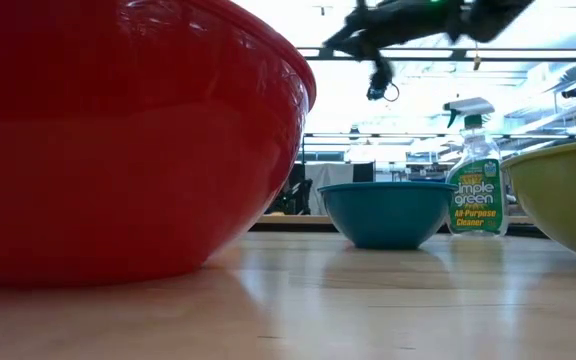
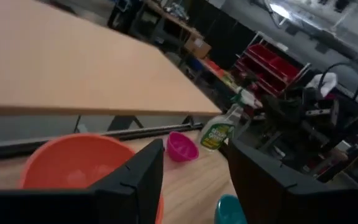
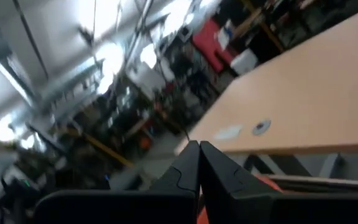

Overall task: Nest bowls inside each other
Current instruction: Stack the large orange bowl on top of the extra large red bowl

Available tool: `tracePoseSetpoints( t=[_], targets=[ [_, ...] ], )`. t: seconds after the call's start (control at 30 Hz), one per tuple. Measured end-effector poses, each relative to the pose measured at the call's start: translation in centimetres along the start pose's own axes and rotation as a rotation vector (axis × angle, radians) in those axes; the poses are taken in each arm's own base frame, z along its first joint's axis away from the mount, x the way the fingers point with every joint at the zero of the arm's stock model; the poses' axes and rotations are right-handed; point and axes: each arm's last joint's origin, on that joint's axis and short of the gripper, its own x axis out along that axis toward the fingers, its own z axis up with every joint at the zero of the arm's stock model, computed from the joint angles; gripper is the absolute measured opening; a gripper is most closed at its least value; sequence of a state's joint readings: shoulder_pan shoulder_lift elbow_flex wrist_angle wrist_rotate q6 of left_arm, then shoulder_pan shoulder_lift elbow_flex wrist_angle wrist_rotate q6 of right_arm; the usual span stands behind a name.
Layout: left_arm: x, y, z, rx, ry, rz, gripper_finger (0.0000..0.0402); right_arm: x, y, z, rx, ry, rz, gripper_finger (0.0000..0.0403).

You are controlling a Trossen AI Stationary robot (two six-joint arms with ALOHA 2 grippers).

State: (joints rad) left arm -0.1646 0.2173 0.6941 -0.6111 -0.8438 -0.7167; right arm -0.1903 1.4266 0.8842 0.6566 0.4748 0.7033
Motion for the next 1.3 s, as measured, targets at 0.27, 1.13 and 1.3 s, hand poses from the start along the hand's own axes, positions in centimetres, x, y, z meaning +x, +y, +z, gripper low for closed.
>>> tracePoseSetpoints(
  t=[0.27,1.13,1.3],
  targets=[
    [1.1,0.1,-2.0,-0.044,0.132,0.129,0.0180,6.5,1.8,-1.7,-0.158,0.247,-0.059,0.0017],
    [6.5,-0.6,-4.9,-0.053,0.361,0.399,0.0253,15.6,-7.3,-9.2,-0.302,0.694,-0.253,0.0246],
    [6.6,-0.4,-4.8,0.007,0.362,0.402,0.0259,16.4,-9.8,-10.7,-0.226,0.763,-0.231,0.0267]
  ],
)
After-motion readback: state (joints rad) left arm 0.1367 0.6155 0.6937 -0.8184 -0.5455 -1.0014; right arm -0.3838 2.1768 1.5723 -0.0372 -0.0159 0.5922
